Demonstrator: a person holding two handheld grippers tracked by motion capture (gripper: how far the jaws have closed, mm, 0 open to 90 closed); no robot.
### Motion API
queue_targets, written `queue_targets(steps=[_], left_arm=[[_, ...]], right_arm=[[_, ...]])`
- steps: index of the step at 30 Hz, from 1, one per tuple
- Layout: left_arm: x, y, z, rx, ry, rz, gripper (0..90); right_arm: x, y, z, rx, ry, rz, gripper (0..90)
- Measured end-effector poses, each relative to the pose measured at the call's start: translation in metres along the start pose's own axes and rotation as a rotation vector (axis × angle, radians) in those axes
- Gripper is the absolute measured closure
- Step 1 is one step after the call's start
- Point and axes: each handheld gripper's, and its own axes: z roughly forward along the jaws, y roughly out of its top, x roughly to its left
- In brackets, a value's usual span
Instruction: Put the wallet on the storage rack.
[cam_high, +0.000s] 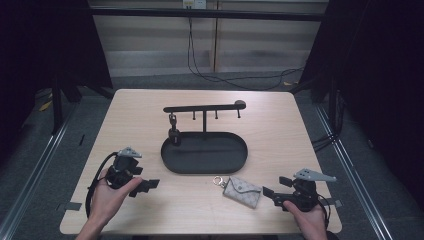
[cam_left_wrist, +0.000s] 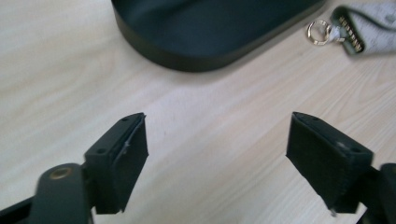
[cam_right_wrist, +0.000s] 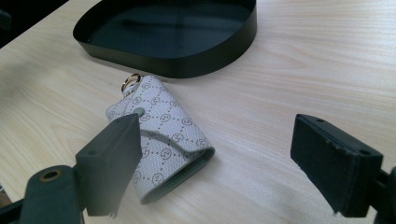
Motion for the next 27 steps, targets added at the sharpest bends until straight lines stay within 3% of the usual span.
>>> queue_targets(steps=[4, 9, 10, 14, 17, 20, 23, 25, 26, 27], left_arm=[[0.002, -0.014, 0.0, -0.015, -0.028, -0.01, 23.6], [0.002, -0.037, -0.003, -0.069, -0.051, -0.018, 23.9], [0.002, -0.042, -0.003, -0.071, -0.06, -0.026, 23.9], [0.003, -0.054, -0.004, -0.076, -0.084, -0.034, 23.9], [0.002, -0.06, -0.005, -0.094, -0.1, -0.036, 23.9], [0.0, -0.067, -0.01, -0.128, -0.083, -0.032, 24.1], [0.002, -0.073, -0.014, -0.13, -0.081, -0.041, 25.0], [0.003, -0.074, -0.015, -0.132, -0.073, -0.019, 25.7], [0.002, -0.073, -0.015, -0.147, -0.065, -0.016, 33.2], [0.001, -0.073, -0.015, -0.155, -0.068, 0.0, 33.2]], right_arm=[[0.0, 0.0, 0.001, 0.005, 0.001, 0.003, 16.0], [0.0, 0.001, 0.0, -0.006, 0.008, 0.01, 16.6], [0.001, 0.001, 0.0, -0.005, 0.009, 0.003, 21.7], [0.002, 0.003, 0.001, 0.008, 0.014, -0.016, 22.2], [0.002, 0.005, 0.001, 0.018, 0.015, -0.003, 22.2], [0.003, 0.008, 0.001, 0.032, 0.038, 0.012, 25.9], [0.008, 0.013, 0.006, 0.061, 0.038, -0.026, 25.6], [0.013, 0.017, 0.011, 0.08, 0.047, -0.042, 24.4], [0.018, 0.023, 0.016, 0.098, 0.045, -0.063, 24.0], [0.018, 0.023, 0.016, 0.098, 0.045, -0.063, 24.0]])
